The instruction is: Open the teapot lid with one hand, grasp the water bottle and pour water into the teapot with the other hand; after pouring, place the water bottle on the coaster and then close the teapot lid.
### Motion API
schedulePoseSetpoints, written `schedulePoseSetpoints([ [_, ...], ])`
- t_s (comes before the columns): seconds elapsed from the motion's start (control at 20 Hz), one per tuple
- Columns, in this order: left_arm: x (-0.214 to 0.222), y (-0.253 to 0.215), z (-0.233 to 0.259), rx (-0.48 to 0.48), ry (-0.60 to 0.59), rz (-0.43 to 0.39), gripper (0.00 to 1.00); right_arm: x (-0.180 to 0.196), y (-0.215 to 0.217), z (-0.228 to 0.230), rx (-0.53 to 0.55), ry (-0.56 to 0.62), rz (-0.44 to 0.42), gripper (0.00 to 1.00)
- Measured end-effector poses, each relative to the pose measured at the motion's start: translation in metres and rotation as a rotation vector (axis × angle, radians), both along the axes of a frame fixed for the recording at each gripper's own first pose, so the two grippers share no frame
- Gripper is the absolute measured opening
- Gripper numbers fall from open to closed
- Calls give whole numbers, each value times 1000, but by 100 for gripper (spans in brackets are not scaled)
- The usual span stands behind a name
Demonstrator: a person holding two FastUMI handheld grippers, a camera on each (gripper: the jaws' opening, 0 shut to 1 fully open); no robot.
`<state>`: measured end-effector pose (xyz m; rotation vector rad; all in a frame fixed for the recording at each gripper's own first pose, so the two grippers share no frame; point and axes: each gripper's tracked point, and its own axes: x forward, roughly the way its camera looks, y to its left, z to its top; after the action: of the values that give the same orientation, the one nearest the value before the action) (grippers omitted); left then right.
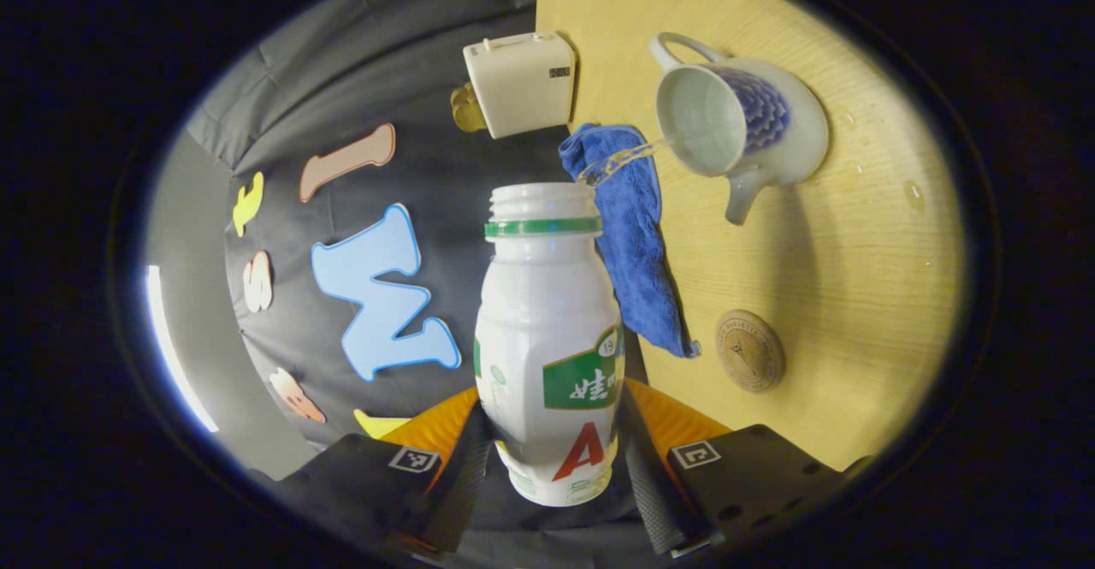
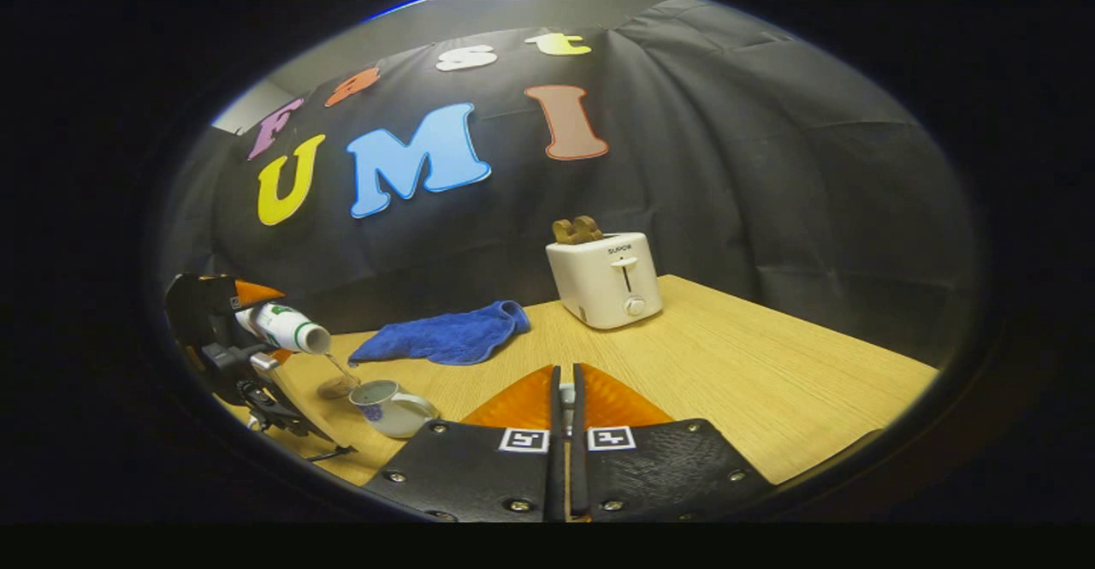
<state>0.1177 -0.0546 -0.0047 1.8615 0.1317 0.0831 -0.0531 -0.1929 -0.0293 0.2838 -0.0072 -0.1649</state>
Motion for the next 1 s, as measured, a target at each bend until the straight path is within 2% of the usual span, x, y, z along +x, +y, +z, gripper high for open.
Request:
schedulePoseSetpoints([
  [0.95,0,-5,6,91,6,-18,89,0,0,0,6,-2,2,2],
  [1.0,0,-6,5,95,7,-19,86,0,0,0,6,-1,3,2],
])
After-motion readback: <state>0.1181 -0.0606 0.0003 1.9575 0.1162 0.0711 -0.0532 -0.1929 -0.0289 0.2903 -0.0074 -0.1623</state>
